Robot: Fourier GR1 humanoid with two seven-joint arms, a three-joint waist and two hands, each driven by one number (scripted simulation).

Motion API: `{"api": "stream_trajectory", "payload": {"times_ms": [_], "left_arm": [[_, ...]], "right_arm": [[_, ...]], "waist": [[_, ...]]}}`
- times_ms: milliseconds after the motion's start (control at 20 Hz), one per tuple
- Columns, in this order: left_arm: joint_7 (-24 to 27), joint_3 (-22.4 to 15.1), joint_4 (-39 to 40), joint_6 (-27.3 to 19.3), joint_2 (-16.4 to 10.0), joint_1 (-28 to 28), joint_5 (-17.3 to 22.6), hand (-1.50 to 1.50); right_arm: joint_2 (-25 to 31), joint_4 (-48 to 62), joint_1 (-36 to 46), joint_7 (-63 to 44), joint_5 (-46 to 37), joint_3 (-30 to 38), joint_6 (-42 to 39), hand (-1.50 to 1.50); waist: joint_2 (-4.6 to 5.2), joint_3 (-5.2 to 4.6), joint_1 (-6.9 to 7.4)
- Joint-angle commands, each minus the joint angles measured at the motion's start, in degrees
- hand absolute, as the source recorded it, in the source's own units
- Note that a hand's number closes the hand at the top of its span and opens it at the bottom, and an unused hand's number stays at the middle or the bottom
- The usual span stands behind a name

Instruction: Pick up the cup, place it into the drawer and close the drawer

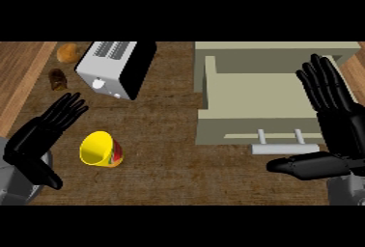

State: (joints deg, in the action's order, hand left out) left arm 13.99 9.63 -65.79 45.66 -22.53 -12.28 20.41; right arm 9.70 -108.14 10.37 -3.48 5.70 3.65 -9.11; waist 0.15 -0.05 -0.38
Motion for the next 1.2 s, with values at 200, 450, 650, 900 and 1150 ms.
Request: {"api": "stream_trajectory", "payload": {"times_ms": [200, 450, 650, 900, 1150], "left_arm": [[15.4, -0.6, 20.8, -2.7, 1.0, -8.3, -15.4, -1.5], [26.7, -2.8, 31.6, -3.9, -0.1, -8.6, -21.7, -1.5], [34.7, -3.9, 39.3, -8.1, -0.1, -10.8, -25.0, -1.5], [39.0, -5.3, 44.5, -10.0, 1.1, -12.0, -26.6, -1.5], [43.9, -6.5, 46.9, -11.1, 1.5, -11.2, -27.7, -1.5]], "right_arm": [[-0.8, 1.0, 0.8, 1.9, -2.2, -0.4, 0.1, -1.5], [1.0, 0.9, 3.7, -2.2, 2.1, 3.1, -0.8, -1.5], [1.3, -0.2, 4.5, -3.7, 2.4, 2.6, -0.8, -1.5], [0.3, -0.1, 4.8, -3.4, 1.3, 1.5, -0.2, -1.5], [1.7, -1.3, 4.6, -4.8, 2.3, 3.1, -0.6, -1.5]], "waist": [[0.01, 0.0, -0.14], [0.09, -0.04, -0.46], [0.41, -0.18, -1.42], [0.55, -0.23, -1.61], [0.63, -0.31, -1.91]]}}
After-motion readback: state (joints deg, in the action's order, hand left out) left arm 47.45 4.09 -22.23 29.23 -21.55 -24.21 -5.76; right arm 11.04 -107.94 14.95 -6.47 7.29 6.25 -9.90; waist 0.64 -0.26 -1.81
